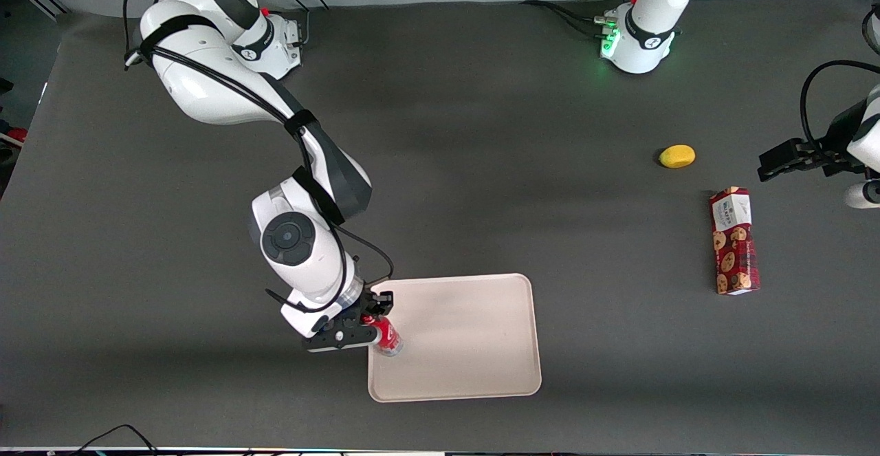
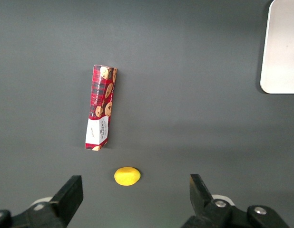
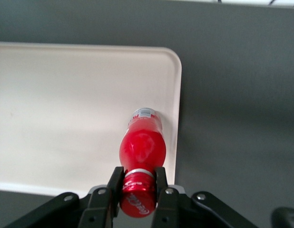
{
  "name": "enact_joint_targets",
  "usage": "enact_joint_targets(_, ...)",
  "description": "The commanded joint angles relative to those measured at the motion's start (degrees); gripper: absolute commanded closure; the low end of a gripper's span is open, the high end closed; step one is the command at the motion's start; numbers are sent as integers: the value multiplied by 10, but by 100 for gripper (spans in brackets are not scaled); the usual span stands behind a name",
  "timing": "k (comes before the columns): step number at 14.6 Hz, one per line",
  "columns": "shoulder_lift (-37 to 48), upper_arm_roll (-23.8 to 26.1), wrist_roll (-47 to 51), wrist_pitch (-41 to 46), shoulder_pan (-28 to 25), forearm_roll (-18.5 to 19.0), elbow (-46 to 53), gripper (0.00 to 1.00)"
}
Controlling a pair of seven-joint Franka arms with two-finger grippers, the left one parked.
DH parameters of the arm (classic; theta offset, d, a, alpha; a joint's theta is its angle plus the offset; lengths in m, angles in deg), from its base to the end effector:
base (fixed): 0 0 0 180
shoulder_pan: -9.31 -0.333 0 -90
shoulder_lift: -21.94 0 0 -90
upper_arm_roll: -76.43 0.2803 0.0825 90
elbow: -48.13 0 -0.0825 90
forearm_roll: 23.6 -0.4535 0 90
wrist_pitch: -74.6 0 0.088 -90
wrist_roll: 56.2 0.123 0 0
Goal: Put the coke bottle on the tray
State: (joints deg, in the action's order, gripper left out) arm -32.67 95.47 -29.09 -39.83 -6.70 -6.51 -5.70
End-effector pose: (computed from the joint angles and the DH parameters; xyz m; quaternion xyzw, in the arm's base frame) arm 0.7455 0.3781 0.2715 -0.9964 -0.0450 -0.0659 0.0279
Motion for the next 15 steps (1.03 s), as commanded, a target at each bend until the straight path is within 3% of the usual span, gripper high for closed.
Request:
enact_joint_targets(1,-9,4,5,64,3,5,26,100)
enact_joint_targets(6,-11,4,8,61,4,5,25,99)
enact_joint_targets(7,-11,5,10,61,3,4,25,85)
enact_joint_targets(8,-11,5,17,61,3,4,26,21)
enact_joint_targets(9,-10,6,24,60,3,4,26,0)
enact_joint_targets(15,13,10,25,75,4,2,25,0)
